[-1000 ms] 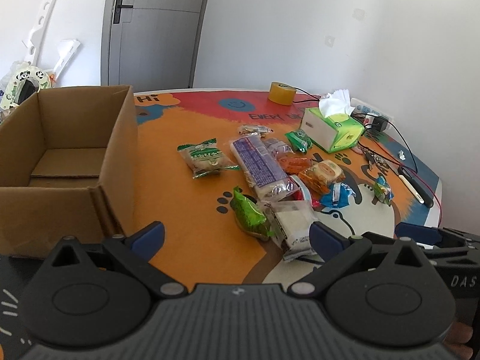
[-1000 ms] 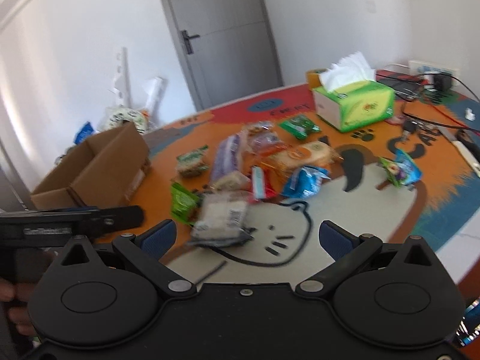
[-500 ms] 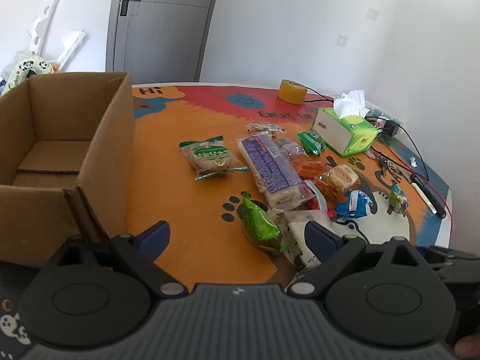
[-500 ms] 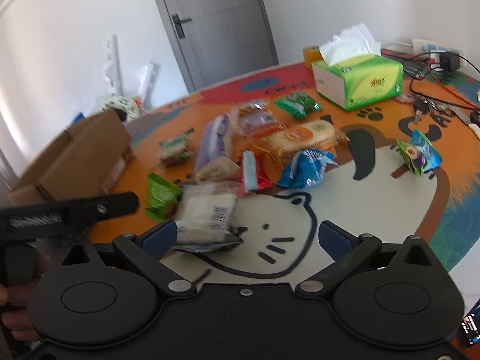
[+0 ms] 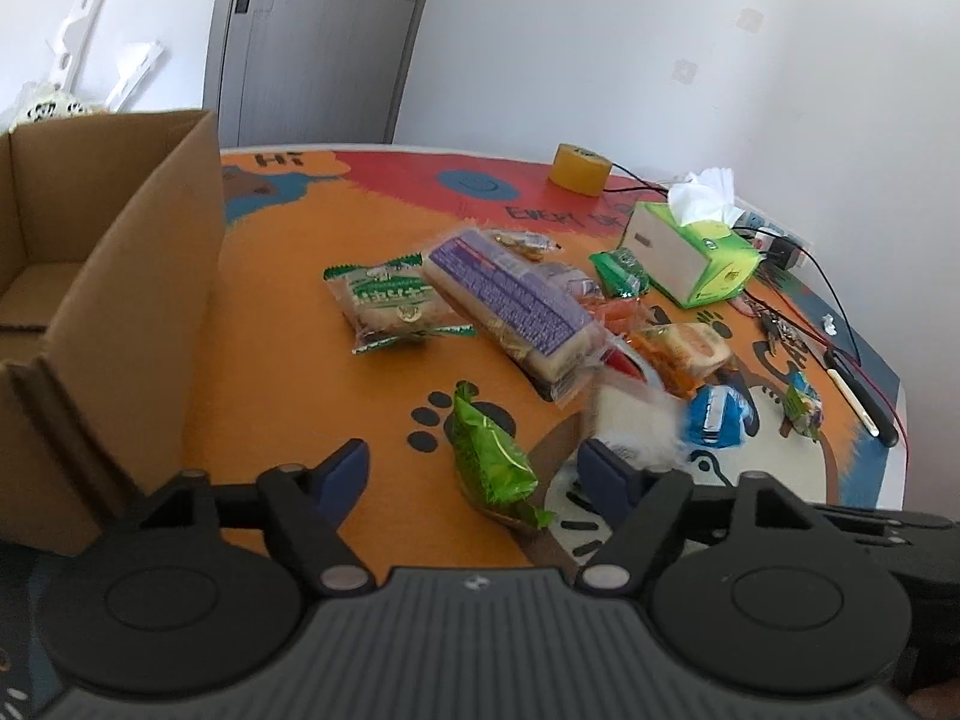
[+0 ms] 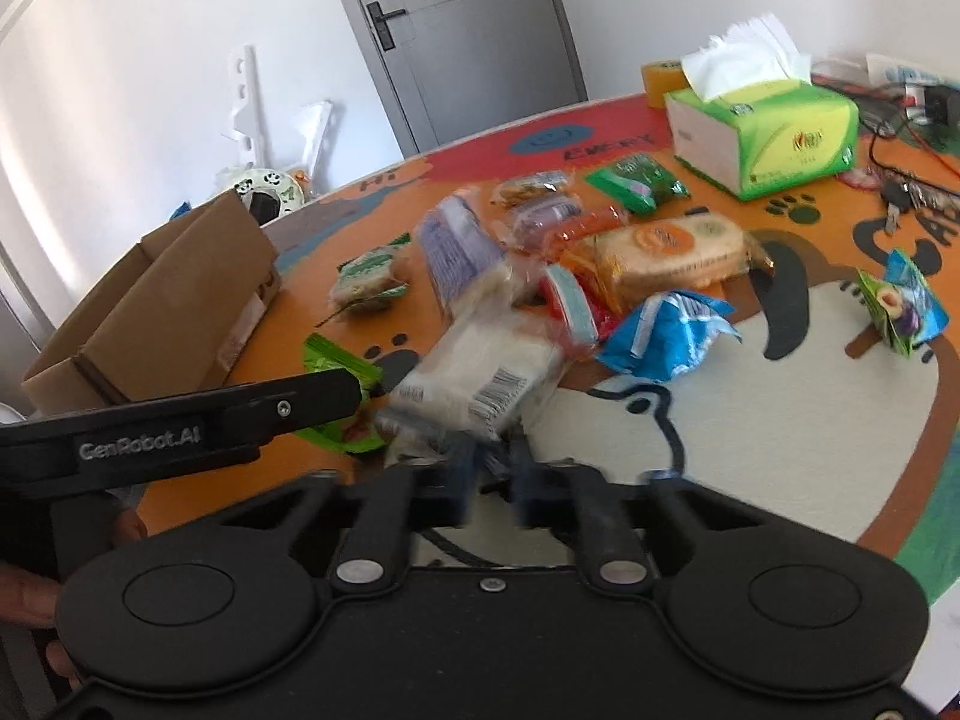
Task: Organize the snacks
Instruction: 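Grasp the green snack bag with the left tool while the right tool grasps the white bread bag, then lift the green snack bag with the left tool while the right tool lifts the white bread bag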
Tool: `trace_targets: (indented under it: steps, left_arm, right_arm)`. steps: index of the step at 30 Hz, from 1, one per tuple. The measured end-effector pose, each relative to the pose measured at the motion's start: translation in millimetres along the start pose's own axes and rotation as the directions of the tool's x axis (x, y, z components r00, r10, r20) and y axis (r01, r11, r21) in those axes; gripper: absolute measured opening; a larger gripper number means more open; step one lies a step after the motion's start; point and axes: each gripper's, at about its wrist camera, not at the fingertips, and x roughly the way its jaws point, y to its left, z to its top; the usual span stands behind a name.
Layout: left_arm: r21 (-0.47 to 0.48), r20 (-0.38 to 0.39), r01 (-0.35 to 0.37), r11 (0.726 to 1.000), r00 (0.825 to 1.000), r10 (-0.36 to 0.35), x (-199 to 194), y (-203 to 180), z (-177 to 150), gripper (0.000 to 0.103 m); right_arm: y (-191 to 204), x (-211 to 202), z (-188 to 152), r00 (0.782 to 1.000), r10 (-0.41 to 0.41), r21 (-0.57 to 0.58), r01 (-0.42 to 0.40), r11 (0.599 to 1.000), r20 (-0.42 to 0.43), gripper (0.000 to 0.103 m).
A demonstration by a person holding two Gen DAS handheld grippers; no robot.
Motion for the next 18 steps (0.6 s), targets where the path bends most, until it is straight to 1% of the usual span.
trace_targets:
  steps: [4,7,8,9,10,12,13,14,15,16,18]
  left_arm:
    - [-0.006,0.003,-0.003,1.0,1.0,0.003,6,-4,-1,0.073]
    - [-0.007,0.001,0.003,1.0,1.0,-0.003,11,-6,-3,0.065]
    - [-0.011,0.004,0.001,1.0,1.0,-0.001,11,-6,-4,0.06]
    - [-0.01,0.015,-0.003,1.0,1.0,0.004,11,-6,-5,0.051]
    - [-0.007,0.015,-0.006,1.0,1.0,0.006,11,-6,-5,0.047]
    - [-0.007,0.014,-0.002,1.0,1.0,0.002,12,-6,-5,0.026]
    - [-0.01,0.01,0.008,1.0,1.0,-0.008,12,-5,-5,0.025]
    - [-0.01,0.011,0.015,1.0,1.0,-0.015,11,-4,-6,0.025]
    - [-0.006,0.013,0.019,1.0,1.0,-0.019,9,-5,-6,0.024]
    - [0.0,0.021,0.023,1.0,1.0,-0.023,7,-5,-7,0.024]
    - [0.005,0.034,0.026,1.0,0.999,-0.026,2,-6,-8,0.024]
  right_arm:
    - [-7,-8,-4,1.0,-0.012,0.001,0.012,1.0,0.018,0.005]
    - [-13,-14,-6,0.999,-0.025,0.013,0.025,1.0,0.024,0.004]
    - [-16,-16,-6,0.999,-0.033,0.017,0.032,0.999,0.024,0.004]
    - [-17,-19,-7,0.999,-0.04,0.019,0.039,0.999,0.023,0.004]
    - [-19,-23,-8,0.999,-0.047,0.023,0.047,0.999,0.023,0.004]
    - [-24,-26,-8,0.998,-0.055,0.032,0.054,0.998,0.021,0.004]
    - [-25,-28,-8,0.998,-0.058,0.035,0.057,0.998,0.017,0.005]
    - [-25,-29,-8,0.998,-0.058,0.041,0.057,0.998,0.01,0.007]
    - [-26,-31,-8,0.998,-0.056,0.048,0.055,0.997,0.007,0.017]
    - [-25,-34,-8,0.998,-0.062,0.05,0.062,0.997,0.013,0.021]
    - [-20,-37,-6,0.997,-0.069,0.024,0.068,0.997,0.041,0.04]
